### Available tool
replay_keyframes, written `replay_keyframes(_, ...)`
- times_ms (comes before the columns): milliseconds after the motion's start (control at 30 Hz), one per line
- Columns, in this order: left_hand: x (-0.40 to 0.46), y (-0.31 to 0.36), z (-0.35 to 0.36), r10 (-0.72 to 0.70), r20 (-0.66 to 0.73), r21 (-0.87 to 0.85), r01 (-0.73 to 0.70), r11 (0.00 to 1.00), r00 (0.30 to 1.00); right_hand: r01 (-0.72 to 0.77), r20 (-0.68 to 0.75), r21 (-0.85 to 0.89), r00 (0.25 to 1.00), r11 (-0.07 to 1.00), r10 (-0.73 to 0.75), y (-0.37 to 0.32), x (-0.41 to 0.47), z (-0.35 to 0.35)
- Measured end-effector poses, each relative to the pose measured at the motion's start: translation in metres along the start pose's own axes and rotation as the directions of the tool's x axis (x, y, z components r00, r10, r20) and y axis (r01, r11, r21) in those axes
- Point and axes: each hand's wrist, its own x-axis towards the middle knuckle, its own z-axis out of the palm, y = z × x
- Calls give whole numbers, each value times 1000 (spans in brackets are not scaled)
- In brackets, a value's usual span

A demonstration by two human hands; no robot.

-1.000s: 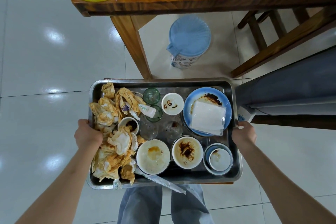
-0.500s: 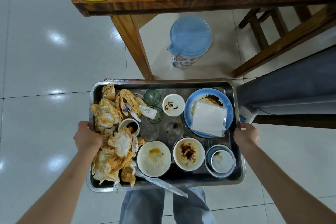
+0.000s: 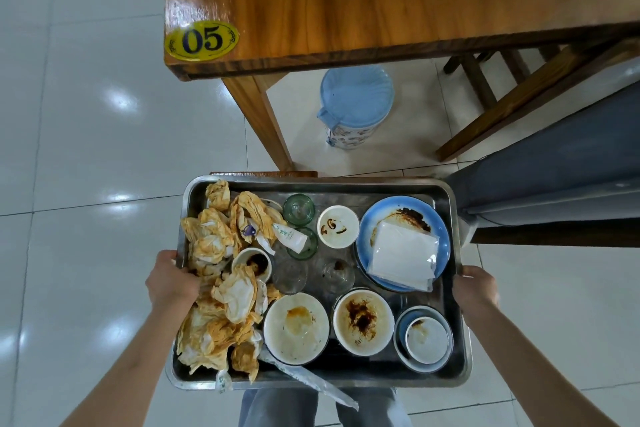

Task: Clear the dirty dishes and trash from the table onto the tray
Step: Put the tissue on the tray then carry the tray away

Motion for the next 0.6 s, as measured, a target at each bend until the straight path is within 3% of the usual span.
replay_keyframes(333,-62,11,-45,112,6,-86,-111,990,994,38,-30,81,999,996,-35,24,-43,-73)
replay_keyframes(600,-101,32,-76,248,56,-17,-248,969,967,-9,-100,159,995,987,25,70,-81,-122)
